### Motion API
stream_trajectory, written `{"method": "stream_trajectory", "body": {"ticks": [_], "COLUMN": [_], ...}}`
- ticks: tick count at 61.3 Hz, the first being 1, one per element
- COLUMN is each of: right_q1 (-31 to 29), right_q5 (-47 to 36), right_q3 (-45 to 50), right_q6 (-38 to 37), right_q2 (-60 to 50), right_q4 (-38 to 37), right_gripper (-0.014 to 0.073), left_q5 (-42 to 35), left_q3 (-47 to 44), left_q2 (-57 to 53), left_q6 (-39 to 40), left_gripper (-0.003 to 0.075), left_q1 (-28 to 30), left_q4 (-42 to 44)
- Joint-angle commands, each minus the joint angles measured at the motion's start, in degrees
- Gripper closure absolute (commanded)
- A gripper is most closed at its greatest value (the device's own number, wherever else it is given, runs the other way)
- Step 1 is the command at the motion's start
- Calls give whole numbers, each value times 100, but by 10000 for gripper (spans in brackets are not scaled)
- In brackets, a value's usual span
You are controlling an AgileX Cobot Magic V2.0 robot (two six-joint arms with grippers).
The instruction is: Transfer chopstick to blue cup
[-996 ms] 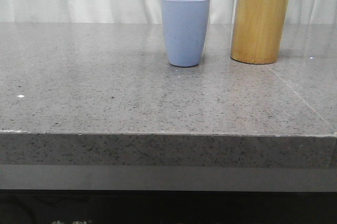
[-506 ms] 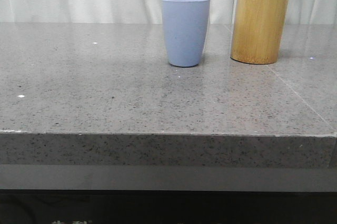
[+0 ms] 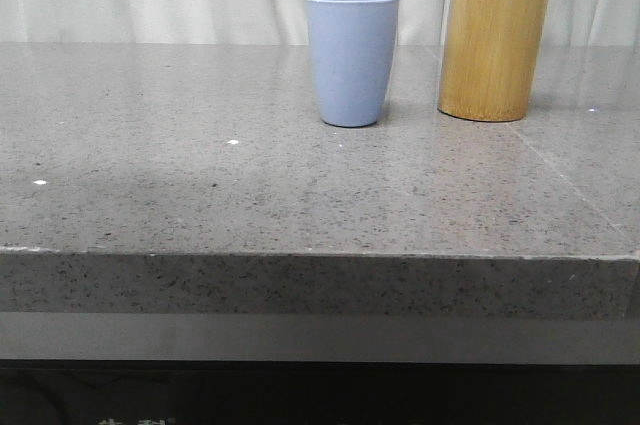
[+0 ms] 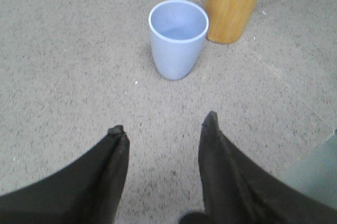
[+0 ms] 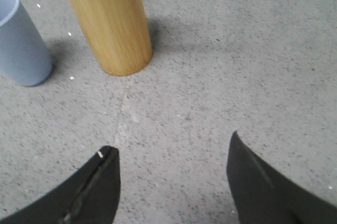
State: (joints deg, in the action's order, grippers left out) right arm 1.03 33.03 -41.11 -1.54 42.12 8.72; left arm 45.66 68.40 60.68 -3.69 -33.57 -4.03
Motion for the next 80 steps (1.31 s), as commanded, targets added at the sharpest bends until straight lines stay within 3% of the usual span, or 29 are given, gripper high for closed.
{"method": "stream_trajectory", "body": {"ticks": [1, 34, 47, 62, 80], "right_q1": [-32, -63, -376, -376, -364], "right_q5": [-495, 1101, 1706, 1909, 1927], "right_q3": [-320, -3579, -4739, -5394, -5412], "right_q6": [22, 22, 154, 411, 841], "right_q2": [9, 2006, 3194, 4228, 4717], "right_q4": [213, 192, 1078, 1394, 1815], "right_gripper": [127, 127, 127, 127, 127], "left_q5": [-744, -927, -825, -825, -825], "left_q3": [-259, -492, -492, -492, -492], "left_q2": [-515, -681, -552, -544, -544], "left_q6": [69, 69, 69, 69, 69], "left_gripper": [408, 408, 408, 408, 408], "left_q1": [-18, -18, -18, -18, -18], "left_q4": [-68, -68, -68, -68, -68]}}
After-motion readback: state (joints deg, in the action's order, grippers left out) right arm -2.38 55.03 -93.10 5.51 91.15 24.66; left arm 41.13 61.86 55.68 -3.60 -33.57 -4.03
